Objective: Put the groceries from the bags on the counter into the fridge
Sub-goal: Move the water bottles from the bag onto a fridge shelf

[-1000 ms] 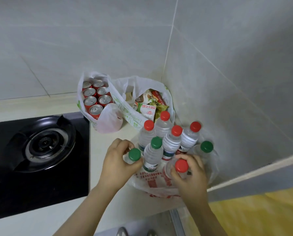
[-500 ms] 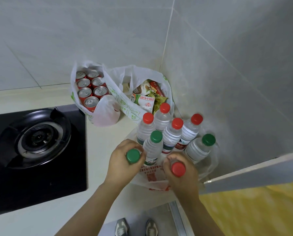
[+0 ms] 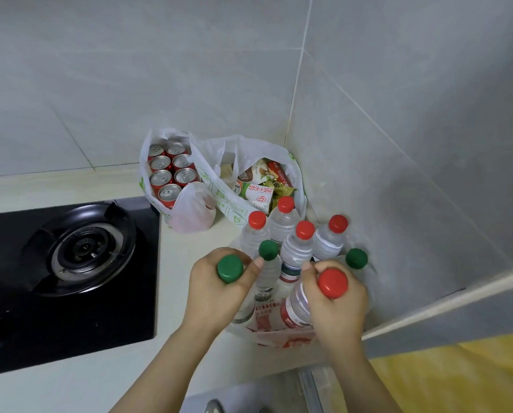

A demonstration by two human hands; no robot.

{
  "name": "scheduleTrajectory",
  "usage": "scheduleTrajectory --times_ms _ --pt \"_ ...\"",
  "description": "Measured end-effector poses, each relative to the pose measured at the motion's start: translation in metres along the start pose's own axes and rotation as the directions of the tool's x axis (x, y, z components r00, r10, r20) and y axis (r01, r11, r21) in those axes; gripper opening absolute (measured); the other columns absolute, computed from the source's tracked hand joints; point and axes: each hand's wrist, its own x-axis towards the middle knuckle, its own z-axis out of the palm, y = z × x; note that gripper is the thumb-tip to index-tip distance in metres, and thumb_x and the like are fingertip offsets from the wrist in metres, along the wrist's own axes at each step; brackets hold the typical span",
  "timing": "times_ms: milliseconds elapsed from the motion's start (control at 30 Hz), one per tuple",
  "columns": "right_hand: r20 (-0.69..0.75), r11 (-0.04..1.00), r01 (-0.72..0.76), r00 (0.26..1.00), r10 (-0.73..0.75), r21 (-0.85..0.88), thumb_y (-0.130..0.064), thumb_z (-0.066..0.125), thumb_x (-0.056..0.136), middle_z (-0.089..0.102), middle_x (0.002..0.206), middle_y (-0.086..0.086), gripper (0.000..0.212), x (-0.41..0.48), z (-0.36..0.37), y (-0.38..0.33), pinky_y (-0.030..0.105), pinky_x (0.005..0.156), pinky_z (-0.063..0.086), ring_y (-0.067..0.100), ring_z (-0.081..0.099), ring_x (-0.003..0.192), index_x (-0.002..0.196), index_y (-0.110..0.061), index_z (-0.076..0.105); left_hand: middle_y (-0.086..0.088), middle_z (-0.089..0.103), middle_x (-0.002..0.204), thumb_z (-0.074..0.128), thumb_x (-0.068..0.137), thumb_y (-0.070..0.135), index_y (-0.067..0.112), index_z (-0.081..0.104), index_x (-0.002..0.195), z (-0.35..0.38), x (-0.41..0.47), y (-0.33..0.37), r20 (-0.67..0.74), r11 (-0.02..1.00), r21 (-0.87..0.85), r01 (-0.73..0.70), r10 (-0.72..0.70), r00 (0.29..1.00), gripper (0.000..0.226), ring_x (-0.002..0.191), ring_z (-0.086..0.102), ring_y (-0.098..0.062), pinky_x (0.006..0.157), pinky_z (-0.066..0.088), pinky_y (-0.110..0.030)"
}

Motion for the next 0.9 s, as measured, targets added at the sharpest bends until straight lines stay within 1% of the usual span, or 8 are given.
scheduleTrajectory --times_ms 100,167,267,367,533,633,733,900 --pt "0.002 0.997 0.061 0.998 -0.061 0.047 -0.015 0.073 0.081 0.061 0.061 -0.008 0.027 0.012 -0.012 -0.021 0.011 0.060 0.042 0.009 0.057 0.058 0.059 -0.018 0.058 0.009 0.069 0.068 0.078 0.075 0.024 0.016 0.069 0.066 -0.006 -0.007 0.023 -0.062 0.998 -0.043 -0.037 0.035 0.997 0.016 0.066 0.061 -0.003 0.059 0.044 -0.008" --pt "0.008 0.989 0.117 0.993 -0.118 0.089 -0.024 0.071 0.079 0.059 0.057 -0.009 0.027 0.019 -0.020 -0.037 0.011 0.059 0.040 0.007 0.054 0.055 0.057 -0.016 0.057 0.009 0.068 0.065 0.078 0.076 0.023 0.016 0.068 0.064 -0.009 -0.011 0.039 -0.096 0.995 -0.060 -0.075 0.069 0.993 0.017 0.061 0.060 -0.002 0.056 0.042 -0.007" --pt "0.039 0.973 0.145 0.987 -0.155 0.178 -0.032 0.069 0.076 0.059 0.055 -0.013 0.026 0.026 -0.029 -0.056 0.013 0.059 0.042 0.005 0.055 0.054 0.055 -0.021 0.057 0.002 0.067 0.063 0.078 0.075 0.026 0.012 0.069 0.065 -0.014 -0.021 0.059 -0.134 0.989 -0.077 -0.123 0.112 0.985 0.019 0.057 0.057 -0.003 0.054 0.041 -0.008" --pt "0.109 0.957 0.148 0.978 -0.180 0.250 -0.042 0.067 0.075 0.064 0.057 -0.005 0.031 0.029 -0.036 -0.075 0.015 0.059 0.046 0.010 0.060 0.056 0.058 -0.017 0.059 -0.001 0.069 0.066 0.075 0.071 0.035 0.010 0.071 0.067 -0.022 -0.032 0.074 -0.196 0.981 -0.112 -0.160 0.136 0.971 0.026 0.062 0.060 -0.005 0.057 0.042 -0.008" --pt "0.176 0.918 0.198 0.947 -0.270 0.344 -0.026 0.068 0.078 0.051 0.047 -0.003 0.032 0.027 -0.031 -0.106 0.011 0.053 0.038 0.010 0.047 0.047 0.053 -0.011 0.055 0.000 0.070 0.068 0.075 0.075 0.025 0.011 0.072 0.067 -0.043 -0.050 0.086 -0.281 0.978 -0.090 -0.189 0.157 0.947 0.017 0.063 0.061 -0.003 0.057 0.041 -0.007" --pt "0.210 0.892 0.245 0.916 -0.341 0.380 -0.025 0.068 0.079 0.054 0.052 0.008 0.034 0.019 -0.021 -0.121 0.017 0.052 0.042 0.022 0.051 0.054 0.058 -0.001 0.057 -0.001 0.069 0.066 0.075 0.076 0.024 0.010 0.071 0.066 -0.062 -0.059 0.089 -0.335 0.977 -0.066 -0.202 0.169 0.927 0.018 0.060 0.058 -0.003 0.056 0.042 -0.009" --pt "0.258 0.870 0.267 0.882 -0.394 0.415 -0.024 0.068 0.080 0.054 0.052 0.008 0.035 0.008 -0.008 -0.137 0.020 0.054 0.043 0.023 0.051 0.054 0.057 0.000 0.057 0.005 0.068 0.064 0.076 0.076 0.023 0.013 0.071 0.065 -0.087 -0.067 0.089 -0.406 0.978 -0.048 -0.202 0.166 0.899 0.015 0.060 0.059 -0.001 0.056 0.042 -0.008" --pt "0.324 0.828 0.275 0.824 -0.464 0.489 -0.021 0.067 0.080 0.051 0.054 0.008 0.033 -0.022 0.028 -0.170 0.012 0.054 0.038 0.019 0.049 0.054 0.056 -0.003 0.055 0.003 0.067 0.060 0.078 0.074 0.020 0.015 0.067 0.060 -0.141 -0.086 0.084 -0.516 0.976 -0.031 -0.214 0.168 0.840 0.020 0.059 0.060 -0.006 0.056 0.044 -0.012"
